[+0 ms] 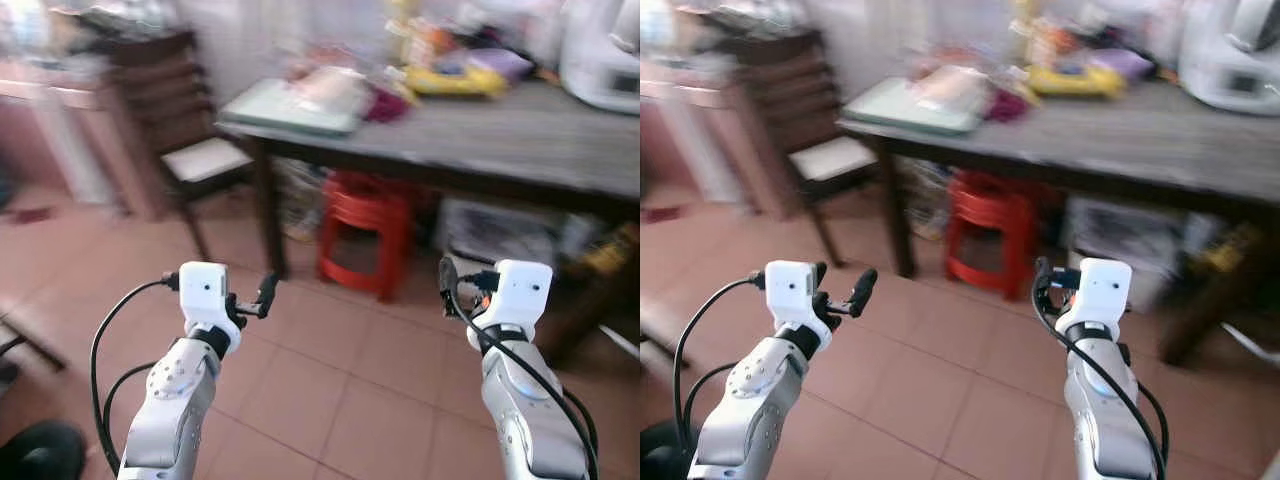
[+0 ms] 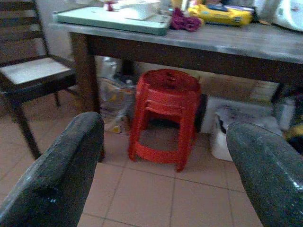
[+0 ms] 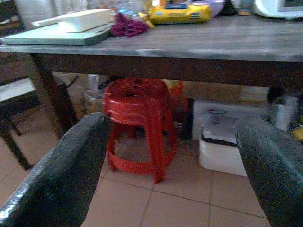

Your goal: Setting the table

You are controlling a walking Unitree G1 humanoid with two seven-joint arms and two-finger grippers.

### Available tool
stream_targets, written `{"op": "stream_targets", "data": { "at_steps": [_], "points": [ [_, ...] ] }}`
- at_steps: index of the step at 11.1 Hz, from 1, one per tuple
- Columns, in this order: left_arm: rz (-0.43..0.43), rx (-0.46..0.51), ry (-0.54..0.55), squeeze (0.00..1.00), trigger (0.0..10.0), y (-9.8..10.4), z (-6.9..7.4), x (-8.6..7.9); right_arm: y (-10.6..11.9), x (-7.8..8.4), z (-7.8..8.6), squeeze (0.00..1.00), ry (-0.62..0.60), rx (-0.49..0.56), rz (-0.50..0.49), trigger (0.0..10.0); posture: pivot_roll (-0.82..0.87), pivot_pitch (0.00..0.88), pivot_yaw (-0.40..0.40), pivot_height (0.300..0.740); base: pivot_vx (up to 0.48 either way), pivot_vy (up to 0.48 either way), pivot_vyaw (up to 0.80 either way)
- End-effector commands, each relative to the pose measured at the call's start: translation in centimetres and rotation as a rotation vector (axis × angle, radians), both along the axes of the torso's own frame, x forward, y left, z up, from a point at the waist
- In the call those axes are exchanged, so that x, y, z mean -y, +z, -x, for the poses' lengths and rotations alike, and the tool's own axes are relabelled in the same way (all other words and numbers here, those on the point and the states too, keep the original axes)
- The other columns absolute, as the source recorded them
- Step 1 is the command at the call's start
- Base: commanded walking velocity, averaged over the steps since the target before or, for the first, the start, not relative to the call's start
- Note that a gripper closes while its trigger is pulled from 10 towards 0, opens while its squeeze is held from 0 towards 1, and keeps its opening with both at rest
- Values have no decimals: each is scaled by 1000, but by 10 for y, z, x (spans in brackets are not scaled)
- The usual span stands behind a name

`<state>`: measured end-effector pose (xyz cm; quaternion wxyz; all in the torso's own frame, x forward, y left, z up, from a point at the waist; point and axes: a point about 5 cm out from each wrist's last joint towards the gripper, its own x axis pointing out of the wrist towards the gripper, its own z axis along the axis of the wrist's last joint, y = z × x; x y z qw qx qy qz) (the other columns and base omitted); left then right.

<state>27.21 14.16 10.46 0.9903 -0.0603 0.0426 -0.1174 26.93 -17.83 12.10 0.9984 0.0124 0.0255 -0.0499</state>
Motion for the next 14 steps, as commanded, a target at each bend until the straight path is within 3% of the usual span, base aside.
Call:
{"op": "stream_targets", "data": {
  "at_steps": [1,3,10,14],
  "points": [
    [-16,26,15,0,10000,6,-1,-5,3,-3,0,0,6,9,1,10000,-12,0,56,740,0,0,-800],
    [-16,29,16,0,10000,9,-4,-6,3,-3,1,0,5,9,0,10000,-17,0,58,740,0,0,-800],
    [-16,19,16,0,10000,6,-4,-5,3,-2,0,0,4,7,3,10000,-18,0,55,740,0,-320,-789],
    [-21,25,13,0,10000,7,-5,-3,5,-2,0,0,20,22,4,10000,-22,0,57,740,0,-302,-114]
  ]
}}
